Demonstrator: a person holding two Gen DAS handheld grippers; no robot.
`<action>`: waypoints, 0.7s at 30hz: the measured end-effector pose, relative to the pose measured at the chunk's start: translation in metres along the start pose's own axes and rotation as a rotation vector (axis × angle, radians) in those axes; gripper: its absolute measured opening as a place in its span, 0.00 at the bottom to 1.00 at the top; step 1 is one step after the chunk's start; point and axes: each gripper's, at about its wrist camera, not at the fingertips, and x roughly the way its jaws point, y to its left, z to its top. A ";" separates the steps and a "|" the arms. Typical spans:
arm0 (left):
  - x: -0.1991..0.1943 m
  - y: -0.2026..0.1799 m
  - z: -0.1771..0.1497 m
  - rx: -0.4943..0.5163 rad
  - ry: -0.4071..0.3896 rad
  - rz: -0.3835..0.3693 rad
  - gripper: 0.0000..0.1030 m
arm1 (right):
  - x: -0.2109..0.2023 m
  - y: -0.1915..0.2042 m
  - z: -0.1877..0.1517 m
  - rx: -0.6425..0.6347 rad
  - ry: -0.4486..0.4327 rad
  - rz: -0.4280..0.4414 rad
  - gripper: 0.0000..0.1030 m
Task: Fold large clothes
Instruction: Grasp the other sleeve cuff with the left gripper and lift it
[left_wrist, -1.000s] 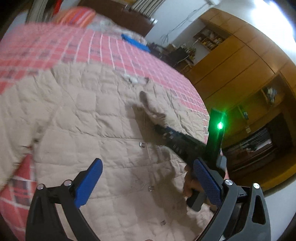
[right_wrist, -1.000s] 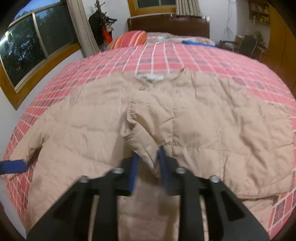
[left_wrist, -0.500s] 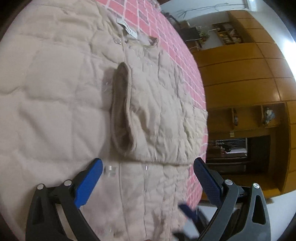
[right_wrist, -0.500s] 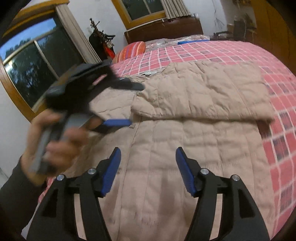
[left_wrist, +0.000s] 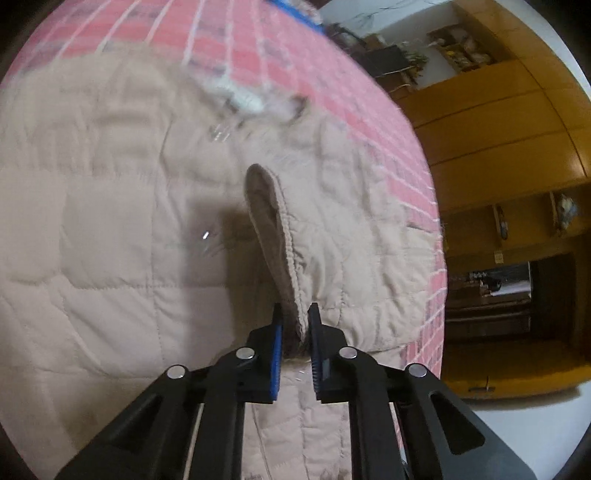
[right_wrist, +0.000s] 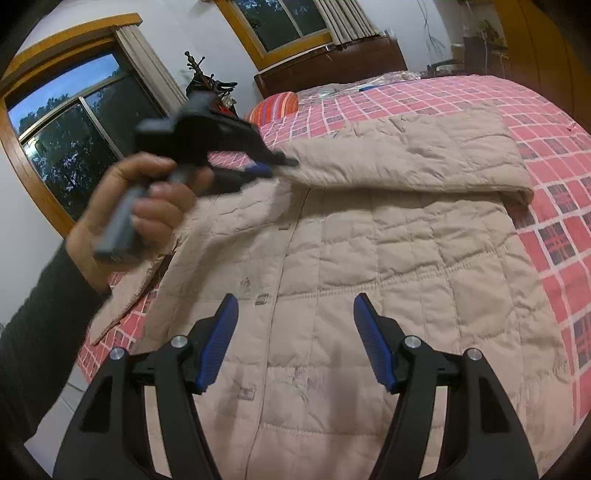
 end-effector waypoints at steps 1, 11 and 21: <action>-0.009 -0.004 0.002 0.020 -0.018 -0.001 0.11 | -0.002 0.000 -0.001 0.006 -0.002 0.003 0.63; -0.153 0.006 0.014 0.059 -0.233 0.008 0.11 | -0.007 0.007 -0.011 0.035 -0.007 0.045 0.63; -0.143 0.120 0.002 -0.111 -0.214 0.089 0.11 | -0.001 0.007 -0.002 0.036 0.005 0.061 0.63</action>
